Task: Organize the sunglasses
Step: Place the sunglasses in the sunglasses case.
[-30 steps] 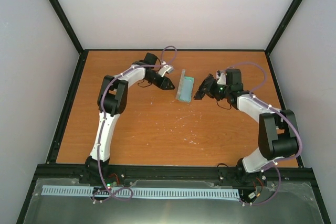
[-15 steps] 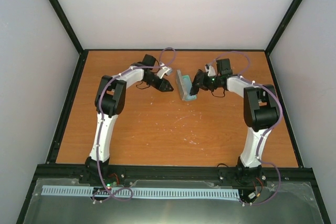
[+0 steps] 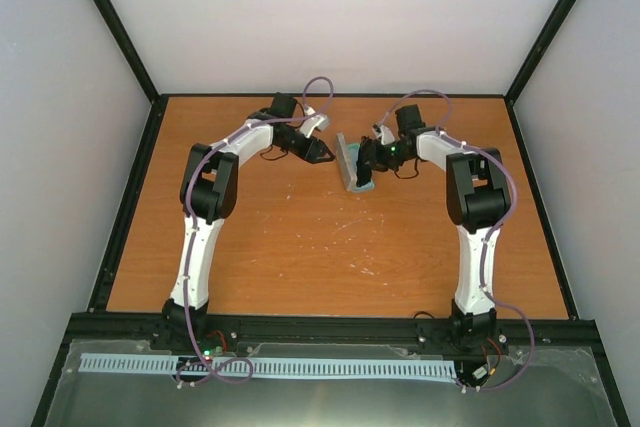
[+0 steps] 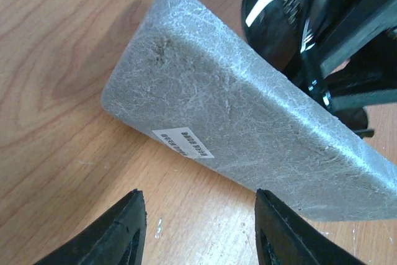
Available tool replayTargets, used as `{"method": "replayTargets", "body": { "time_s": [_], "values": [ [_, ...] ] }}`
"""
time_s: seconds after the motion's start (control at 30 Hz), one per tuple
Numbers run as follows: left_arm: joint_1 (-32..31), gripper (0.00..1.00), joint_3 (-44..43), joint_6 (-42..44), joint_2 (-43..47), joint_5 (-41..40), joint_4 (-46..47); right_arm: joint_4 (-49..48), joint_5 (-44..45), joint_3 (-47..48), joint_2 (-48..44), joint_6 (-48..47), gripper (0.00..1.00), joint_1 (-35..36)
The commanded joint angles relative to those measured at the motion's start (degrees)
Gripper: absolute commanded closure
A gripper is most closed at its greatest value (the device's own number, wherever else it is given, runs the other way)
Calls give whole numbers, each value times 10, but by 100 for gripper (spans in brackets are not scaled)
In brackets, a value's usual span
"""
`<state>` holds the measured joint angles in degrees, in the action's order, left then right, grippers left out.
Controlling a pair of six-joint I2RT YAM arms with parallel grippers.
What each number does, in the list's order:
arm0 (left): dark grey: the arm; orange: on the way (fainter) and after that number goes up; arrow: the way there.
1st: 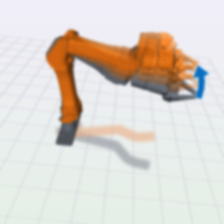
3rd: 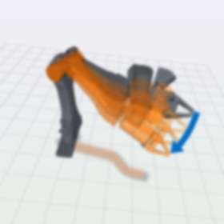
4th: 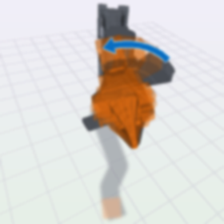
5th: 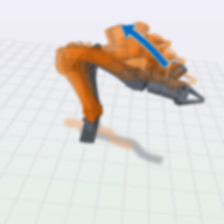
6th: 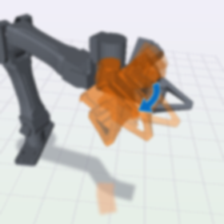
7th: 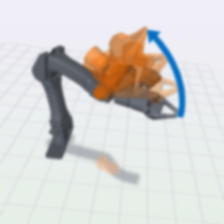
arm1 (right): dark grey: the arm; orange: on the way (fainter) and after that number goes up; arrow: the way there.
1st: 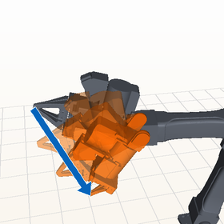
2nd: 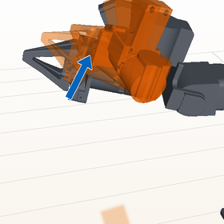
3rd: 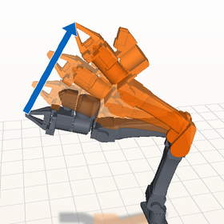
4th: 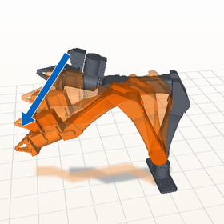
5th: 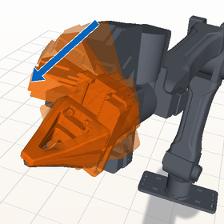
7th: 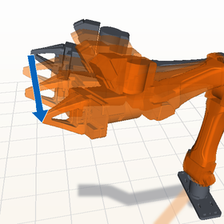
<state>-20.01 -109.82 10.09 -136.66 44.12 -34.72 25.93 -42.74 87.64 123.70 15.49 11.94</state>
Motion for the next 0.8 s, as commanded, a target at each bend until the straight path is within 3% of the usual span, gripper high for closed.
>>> {"method": "replayTargets", "body": {
  "time_s": [0.0,0.47,0.77],
  "values": [
    [-4,50,-21,-9,8,11,0,37,-18,33,33,-30,97,9],
    [-12,45,-42,-15,-8,22,4,100,-94,90,87,-57,91,15],
    [-21,43,-85,-18,-35,26,3,166,-88,126,120,-93,87,15]
  ]
}}
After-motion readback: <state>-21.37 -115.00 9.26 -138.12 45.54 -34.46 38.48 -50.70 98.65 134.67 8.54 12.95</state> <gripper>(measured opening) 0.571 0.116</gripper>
